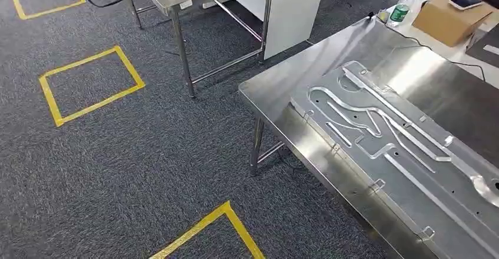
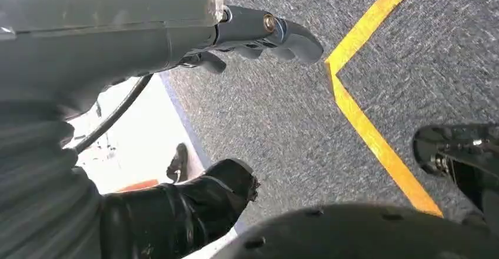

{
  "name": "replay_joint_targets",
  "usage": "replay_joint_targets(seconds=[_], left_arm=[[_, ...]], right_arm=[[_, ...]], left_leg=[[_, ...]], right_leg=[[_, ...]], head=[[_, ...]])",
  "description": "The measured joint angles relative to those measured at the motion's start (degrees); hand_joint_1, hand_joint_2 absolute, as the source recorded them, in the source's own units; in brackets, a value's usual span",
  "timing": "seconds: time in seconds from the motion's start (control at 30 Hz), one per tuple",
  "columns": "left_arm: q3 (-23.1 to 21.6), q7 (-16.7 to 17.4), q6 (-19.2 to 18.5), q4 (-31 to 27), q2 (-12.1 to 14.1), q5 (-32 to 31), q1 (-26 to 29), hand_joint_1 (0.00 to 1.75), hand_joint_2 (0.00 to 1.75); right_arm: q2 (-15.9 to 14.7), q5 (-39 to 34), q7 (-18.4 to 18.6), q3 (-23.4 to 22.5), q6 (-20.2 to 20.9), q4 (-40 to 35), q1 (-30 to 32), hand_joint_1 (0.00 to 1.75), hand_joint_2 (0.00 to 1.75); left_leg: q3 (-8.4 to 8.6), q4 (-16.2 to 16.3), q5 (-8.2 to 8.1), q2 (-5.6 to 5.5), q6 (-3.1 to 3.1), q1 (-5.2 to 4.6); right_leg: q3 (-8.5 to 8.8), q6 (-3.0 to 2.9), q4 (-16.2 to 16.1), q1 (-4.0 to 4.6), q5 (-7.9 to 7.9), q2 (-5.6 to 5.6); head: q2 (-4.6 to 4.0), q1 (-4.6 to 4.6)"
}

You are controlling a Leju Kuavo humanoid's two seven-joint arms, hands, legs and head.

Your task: Take the parts from the cabinet and place them on the table.

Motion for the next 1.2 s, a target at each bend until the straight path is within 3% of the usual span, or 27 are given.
replay_joint_targets(seconds=[0.17, 0.27, 0.4, 0.53, 0.73, 0.83, 0.97, 1.2], left_arm=[[-0.1, 0.0, 0.0, 0.0, 0.0, 0.0, 0.0, 0.00, 1.75], [-0.1, 0.0, 0.0, 0.0, 0.0, 0.0, 0.0, 0.00, 1.75], [-0.1, 0.1, 0.2, 0.0, 0.0, 0.0, 0.0, 0.00, 1.75], [-0.1, 0.2, 0.3, 0.0, 0.0, 0.2, 0.0, 0.00, 1.75], [-0.1, -0.1, 0.3, 0.0, 0.0, 0.3, 0.0, 0.00, 1.75], [-0.1, -0.3, 0.3, 0.0, 0.0, 0.6, -0.1, 0.00, 1.75], [-0.1, -0.2, 0.3, 0.0, -0.1, 0.6, -0.1, 0.00, 1.75], [0.0, -0.2, 0.2, 0.0, -0.1, 0.8, 0.1, 0.00, 1.75]], right_arm=[[0.0, 0.0, 0.0, 0.0, 0.0, 0.3, 0.3, 1.75, 1.75], [-0.1, 0.0, 0.0, 0.0, 0.0, 0.3, 0.5, 1.75, 1.75], [-0.4, -0.9, 0.0, 0.0, -0.1, 0.5, 1.9, 1.75, 1.75], [-1.3, -4.6, 0.3, -0.1, -2.2, 1.0, 6.4, 1.75, 1.75], [-2.4, -9.5, 0.6, -2.1, -7.0, 2.7, 14.8, 1.75, 1.75], [-2.5, -10.6, -0.9, -4.3, -9.4, 3.3, 20.1, 1.75, 1.75], [-2.8, -10.8, -1.6, -5.3, -9.7, 3.5, 22.4, 1.75, 1.75], [-4.4, -10.3, -2.4, -6.6, -9.2, 3.4, 22.9, 1.75, 1.75]], left_leg=[[-7.02, 11.7, -4.92, -0.07, 0.04, -0.06], [-10.09, 16.8, -6.99, -0.03, 0.07, -0.19], [-10.87, 18.0, -7.37, -0.06, 0.19, -0.42], [-10.95, 19.5, -8.61, -0.08, 0.26, -0.21], [-10.89, 19.2, -8.80, 0.00, 0.21, -0.27], [-9.65, 18.1, -8.76, -0.02, 0.20, -0.22], [-7.66, 15.7, -8.07, 0.01, -0.12, -0.40], [-2.58, 7.6, -4.92, -0.21, -0.40, -0.36]], right_leg=[[-7.47, 0.01, 11.7, 0.02, -4.53, -0.06], [-10.90, -0.03, 16.8, -0.07, -6.39, -0.01], [-11.96, -0.03, 18.0, -0.47, -6.80, 0.00], [-12.18, -0.36, 19.8, -0.17, -8.10, -0.09], [-12.40, -0.56, 19.9, -0.24, -8.30, -0.06], [-11.17, -0.61, 18.9, -0.17, -8.27, -0.07], [-9.19, -0.93, 16.8, -0.31, -7.89, -0.10], [-3.79, -1.18, 9.1, -0.29, -5.25, -0.37]], head=[[0.00, 0.02], [0.00, 0.02], [0.00, -0.02], [0.00, 0.00], [0.00, -0.02], [0.00, 0.00], [0.00, 0.00], [0.00, 0.00]])
